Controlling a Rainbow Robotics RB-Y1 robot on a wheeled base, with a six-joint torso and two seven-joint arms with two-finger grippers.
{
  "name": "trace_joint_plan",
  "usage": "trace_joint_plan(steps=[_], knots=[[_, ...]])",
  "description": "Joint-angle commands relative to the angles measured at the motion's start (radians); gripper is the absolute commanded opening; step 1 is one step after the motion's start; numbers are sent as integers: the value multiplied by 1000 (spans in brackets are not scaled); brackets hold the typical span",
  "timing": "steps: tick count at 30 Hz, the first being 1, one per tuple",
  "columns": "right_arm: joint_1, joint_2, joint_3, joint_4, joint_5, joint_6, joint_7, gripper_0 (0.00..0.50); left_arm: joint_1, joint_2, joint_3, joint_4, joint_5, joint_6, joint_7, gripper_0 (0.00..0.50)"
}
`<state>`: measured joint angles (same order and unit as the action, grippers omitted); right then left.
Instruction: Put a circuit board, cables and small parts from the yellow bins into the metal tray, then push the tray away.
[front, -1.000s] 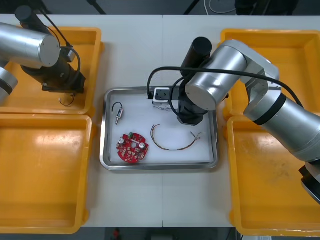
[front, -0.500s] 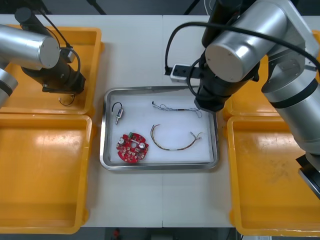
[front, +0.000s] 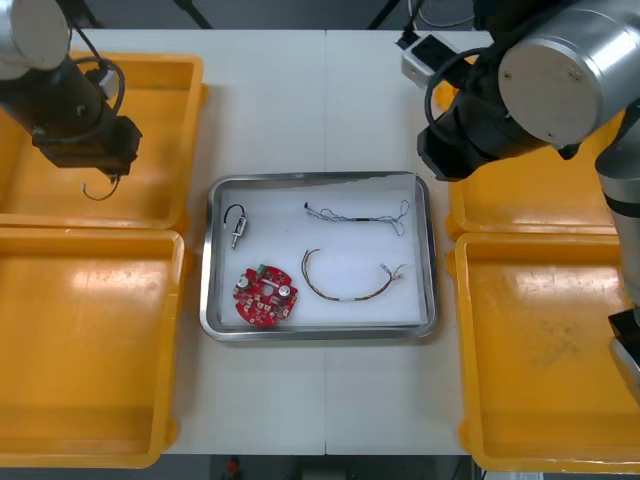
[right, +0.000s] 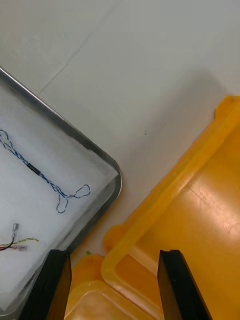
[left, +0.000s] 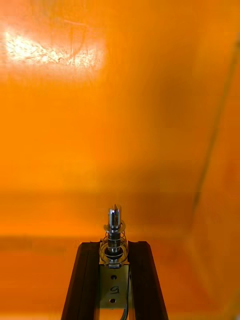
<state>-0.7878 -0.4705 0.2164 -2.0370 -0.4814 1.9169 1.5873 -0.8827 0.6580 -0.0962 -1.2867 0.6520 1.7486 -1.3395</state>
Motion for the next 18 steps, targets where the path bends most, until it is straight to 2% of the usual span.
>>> trace_joint_plan(steps=[1, 4, 8, 18], knots=[[108, -76, -106, -77, -11, 3, -113, 500, -53, 22, 27, -158, -8, 112, -56, 0], [159, -92, -157, -88, -29, 3, -168, 500, -55, 9, 26, -218, 0, 166, -40, 0], [220, -112, -235, -91, -66, 3, -234, 500, -53, -24, 10, -315, 14, 171, 62, 0], [341, -140, -419, -127, -106, 3, -259, 500, -55, -110, -135, -473, 23, 171, 307, 0]])
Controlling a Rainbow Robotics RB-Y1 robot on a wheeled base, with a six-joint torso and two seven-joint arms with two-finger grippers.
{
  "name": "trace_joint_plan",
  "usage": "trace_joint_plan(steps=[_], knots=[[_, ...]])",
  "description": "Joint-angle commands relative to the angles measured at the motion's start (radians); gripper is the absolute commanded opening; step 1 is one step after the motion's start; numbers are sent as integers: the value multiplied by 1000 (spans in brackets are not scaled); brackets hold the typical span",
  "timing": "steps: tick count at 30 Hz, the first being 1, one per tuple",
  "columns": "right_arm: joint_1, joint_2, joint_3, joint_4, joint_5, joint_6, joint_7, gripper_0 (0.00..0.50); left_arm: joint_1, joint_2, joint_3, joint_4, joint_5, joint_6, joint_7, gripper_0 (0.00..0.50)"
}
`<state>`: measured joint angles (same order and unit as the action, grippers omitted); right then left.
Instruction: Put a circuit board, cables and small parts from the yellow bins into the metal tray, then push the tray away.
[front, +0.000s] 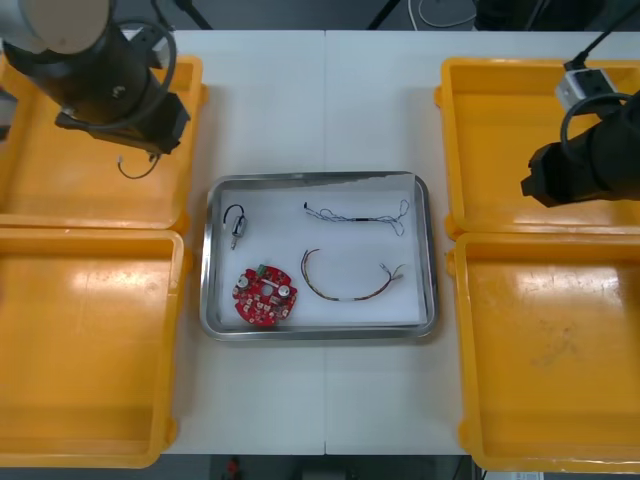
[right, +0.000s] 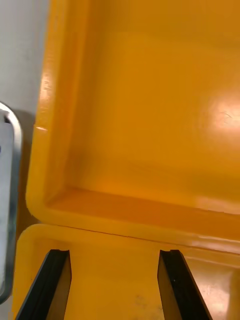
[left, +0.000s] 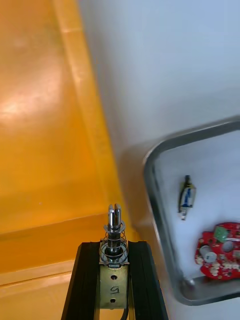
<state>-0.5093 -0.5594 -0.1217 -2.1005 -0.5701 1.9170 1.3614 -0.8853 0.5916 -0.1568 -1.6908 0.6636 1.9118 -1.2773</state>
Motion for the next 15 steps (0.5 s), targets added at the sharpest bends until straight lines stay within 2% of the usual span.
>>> trace_joint_plan(steps=[1, 5, 10, 15], knots=[[84, -56, -101, -75, -20, 3, -33, 500, -52, -53, -95, -78, 14, 8, 269, 0], [140, -68, -168, -89, -63, 3, -33, 500, -58, -82, -167, -84, 22, 8, 354, 0], [209, -88, -248, -112, -142, 3, -35, 500, -61, -99, -254, -73, 28, -60, 408, 0], [281, -88, -279, -171, -146, 3, -44, 500, -61, -111, -323, -36, 44, -116, 414, 0]])
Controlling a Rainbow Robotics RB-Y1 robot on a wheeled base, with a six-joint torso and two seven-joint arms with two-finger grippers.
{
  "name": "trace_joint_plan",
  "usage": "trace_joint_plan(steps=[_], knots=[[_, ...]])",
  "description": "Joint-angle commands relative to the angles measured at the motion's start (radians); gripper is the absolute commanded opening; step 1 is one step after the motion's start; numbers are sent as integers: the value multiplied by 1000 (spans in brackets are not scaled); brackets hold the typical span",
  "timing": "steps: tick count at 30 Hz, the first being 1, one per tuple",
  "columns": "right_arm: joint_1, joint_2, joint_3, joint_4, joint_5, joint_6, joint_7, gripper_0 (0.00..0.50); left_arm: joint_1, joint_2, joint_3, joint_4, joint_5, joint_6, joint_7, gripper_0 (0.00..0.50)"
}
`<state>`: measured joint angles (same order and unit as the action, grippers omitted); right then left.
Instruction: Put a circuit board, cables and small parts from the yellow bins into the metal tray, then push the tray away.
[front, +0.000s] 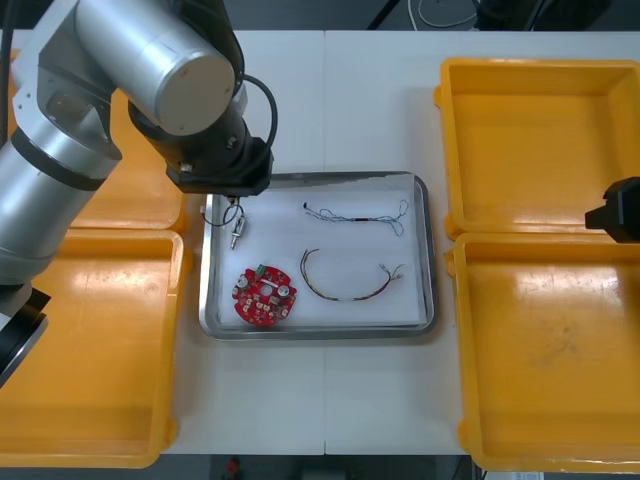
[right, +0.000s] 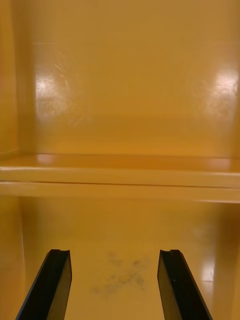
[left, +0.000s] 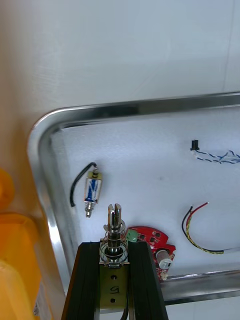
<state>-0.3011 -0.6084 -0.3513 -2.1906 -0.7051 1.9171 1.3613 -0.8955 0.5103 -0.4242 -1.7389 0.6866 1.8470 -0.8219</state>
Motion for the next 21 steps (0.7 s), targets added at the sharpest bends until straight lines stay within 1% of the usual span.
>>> trace_joint_plan(steps=[1, 6, 10, 14, 15, 21], knots=[[83, -37, -52, -92, -11, 3, -45, 500, -51, -33, -67, 24, 24, -60, -42, 0], [134, -33, -71, -123, -17, 3, -53, 500, -51, -52, -114, 95, 22, -131, -45, 0], [160, -16, -81, -129, -24, 3, -54, 500, -49, -58, -159, 141, -2, -189, -45, 0], [183, 4, -83, -147, -13, 3, -56, 500, -49, -58, -188, 171, -18, -229, -46, 0], [197, 15, -83, -156, -1, 3, -56, 500, -49, -59, -199, 190, -18, -250, -48, 0], [211, 16, -80, -164, 10, 3, -56, 500, -48, -59, -231, 243, -27, -310, -54, 0]])
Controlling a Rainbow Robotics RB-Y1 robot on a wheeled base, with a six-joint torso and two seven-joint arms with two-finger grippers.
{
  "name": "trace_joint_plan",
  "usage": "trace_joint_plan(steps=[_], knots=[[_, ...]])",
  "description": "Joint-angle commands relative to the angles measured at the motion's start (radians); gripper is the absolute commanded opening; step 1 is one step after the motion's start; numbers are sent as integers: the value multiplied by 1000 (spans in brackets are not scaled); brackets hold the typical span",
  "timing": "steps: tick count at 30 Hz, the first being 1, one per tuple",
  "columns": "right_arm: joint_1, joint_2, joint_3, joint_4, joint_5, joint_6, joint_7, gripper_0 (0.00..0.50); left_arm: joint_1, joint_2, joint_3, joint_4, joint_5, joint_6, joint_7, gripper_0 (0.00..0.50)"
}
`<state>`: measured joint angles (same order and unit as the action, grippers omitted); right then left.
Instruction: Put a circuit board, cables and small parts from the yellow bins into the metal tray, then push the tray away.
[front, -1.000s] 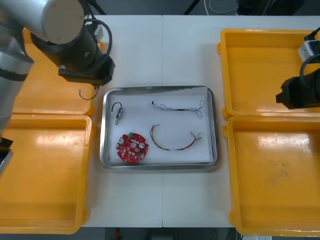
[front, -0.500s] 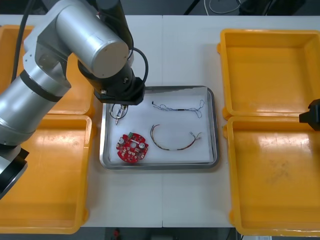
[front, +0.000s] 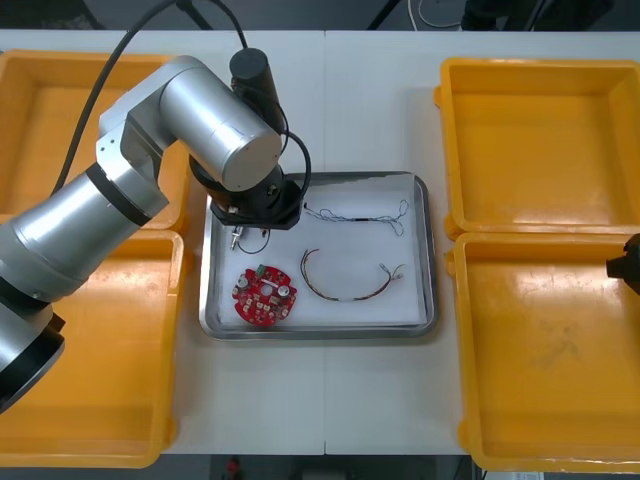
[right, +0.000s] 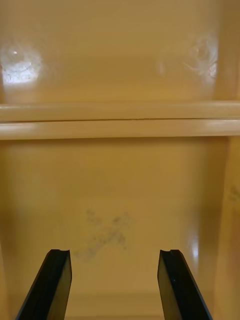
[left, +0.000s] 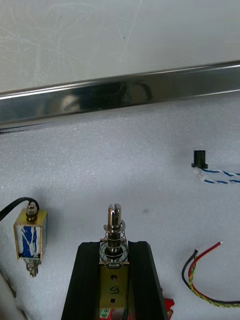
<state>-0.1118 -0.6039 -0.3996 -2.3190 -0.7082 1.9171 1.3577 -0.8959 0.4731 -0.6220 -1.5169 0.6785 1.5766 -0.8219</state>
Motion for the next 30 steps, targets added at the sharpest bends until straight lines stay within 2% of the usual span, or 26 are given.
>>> trace_joint_plan(steps=[1, 4, 5, 6, 7, 8, 9, 20, 30], knots=[[21, 12, -28, -36, 10, 3, -54, 500, -49, -21, -41, 24, -25, -49, -52, 0], [23, 12, -25, -34, 7, 3, -54, 500, -47, -21, -58, 24, -42, -59, -48, 4], [26, 12, -25, -36, 6, 3, -57, 500, -47, -21, -59, 24, -43, -59, -46, 55], [27, 15, -24, -36, 7, 3, -58, 500, -47, -21, -59, 24, -42, -59, -45, 189], [30, 19, -25, -36, 7, 3, -63, 500, -47, -21, -58, 24, -39, -59, -40, 361], [30, 21, -25, -36, 7, 3, -63, 500, -47, -21, -58, 24, -39, -59, -39, 417], [32, 27, -25, -36, 6, 3, -66, 500, -47, -21, -58, 24, -39, -59, -36, 500], [40, 32, -19, -36, -2, 3, -85, 500, -49, -21, -39, 1, -30, -47, -26, 500], [49, 32, -16, -36, -8, 3, -98, 500, -47, -13, 119, -141, -20, 163, -43, 500]])
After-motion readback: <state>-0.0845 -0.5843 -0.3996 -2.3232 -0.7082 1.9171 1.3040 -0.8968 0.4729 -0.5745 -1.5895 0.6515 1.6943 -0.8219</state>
